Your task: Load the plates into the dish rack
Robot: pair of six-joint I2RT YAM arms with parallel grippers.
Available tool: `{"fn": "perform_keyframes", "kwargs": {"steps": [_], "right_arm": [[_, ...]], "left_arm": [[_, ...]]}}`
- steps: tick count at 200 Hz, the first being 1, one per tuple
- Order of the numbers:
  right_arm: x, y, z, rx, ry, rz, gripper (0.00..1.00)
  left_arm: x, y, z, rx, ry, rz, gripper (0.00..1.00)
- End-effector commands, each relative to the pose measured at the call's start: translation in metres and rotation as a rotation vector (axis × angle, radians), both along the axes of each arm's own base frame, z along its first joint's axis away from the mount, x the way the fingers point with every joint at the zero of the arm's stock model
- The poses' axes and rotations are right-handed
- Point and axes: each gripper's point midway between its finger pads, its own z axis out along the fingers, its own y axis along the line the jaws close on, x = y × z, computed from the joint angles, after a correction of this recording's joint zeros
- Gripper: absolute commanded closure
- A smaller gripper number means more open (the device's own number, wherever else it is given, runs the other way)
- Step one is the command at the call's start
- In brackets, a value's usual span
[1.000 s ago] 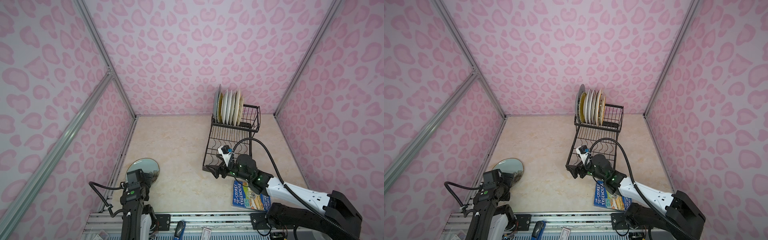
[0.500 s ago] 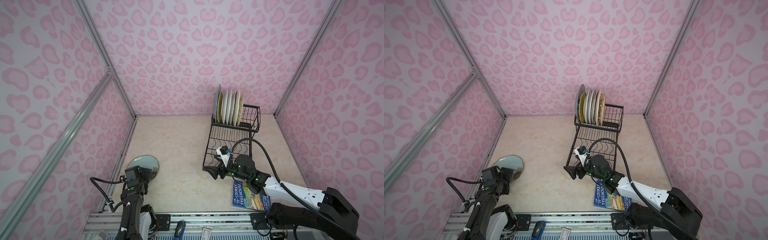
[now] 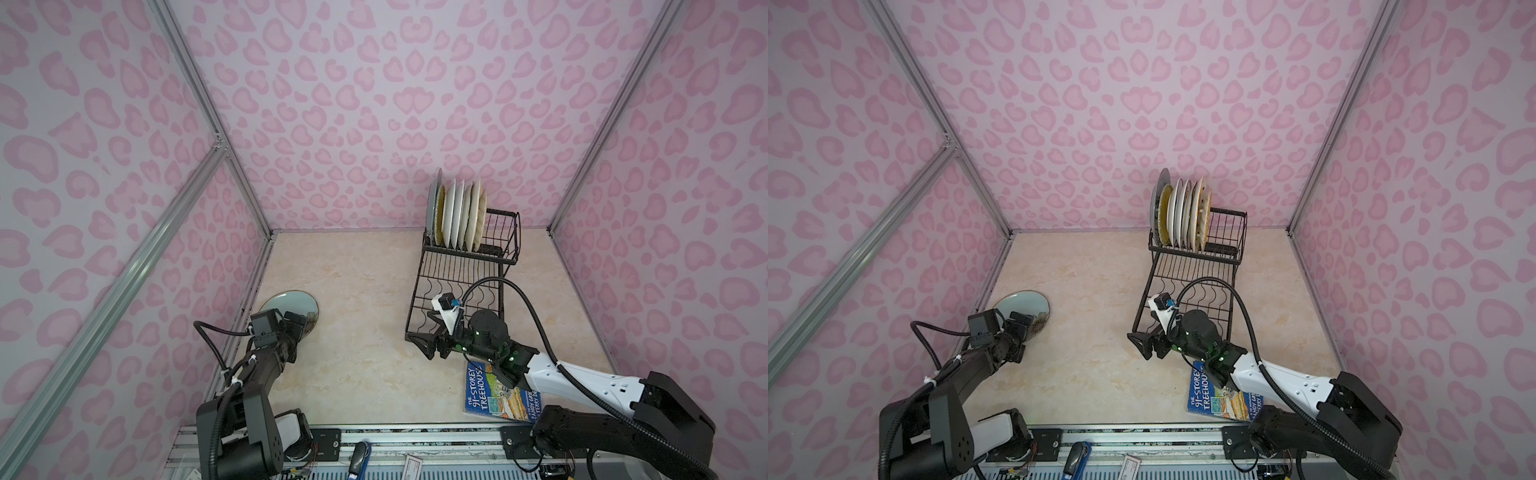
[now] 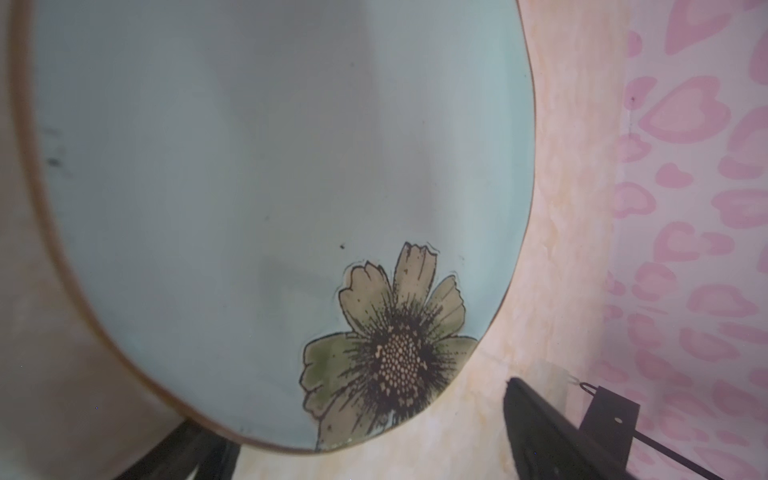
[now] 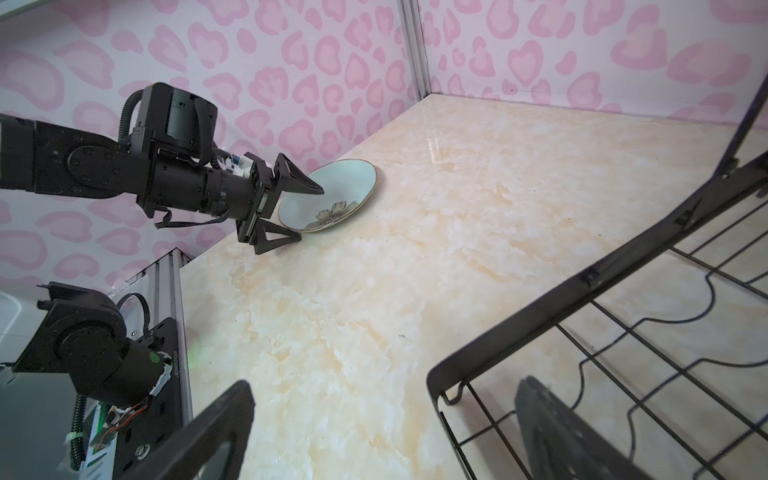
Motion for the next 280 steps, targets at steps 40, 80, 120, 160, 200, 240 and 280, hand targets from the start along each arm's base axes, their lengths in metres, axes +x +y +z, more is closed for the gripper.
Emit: {"fn": "perform_keyframes", "kwargs": {"steps": [40,80,120,160,200,240,280], "right_arm": [[0.003,0.004,-0.004,0.014,-0.001,0.001,0.02],[0.001,0.005,-0.002,0.032,-0.001,0.008,0.02],[0.0,0.004,0.001,0.047,-0.005,0.011,0.02],[-0.002,0.005,0.002,0.057,-0.006,0.017,0.02],[-0.001,0.005,0.0,0.052,-0.009,0.013,0.02],[-0.001,0.006,-0.001,0.055,-0.003,0.015,0.02],[-0.001,0.005,-0.001,0.057,-0.003,0.014,0.02]], "left_arm": [[0.022,0.0,0.022,0.019,-0.097,-0.032,0.03],[-0.007,0.017,0.016,-0.011,-0.097,0.067,0.04],[-0.019,0.044,0.015,-0.041,-0.113,0.148,0.0],[-0.017,0.055,-0.002,-0.105,-0.094,0.174,0.09],[-0.017,0.061,-0.026,-0.169,-0.078,0.185,0.3],[-0.018,0.061,-0.039,-0.188,-0.042,0.187,0.36],[-0.014,0.062,-0.048,-0.232,-0.033,0.208,0.44]]}}
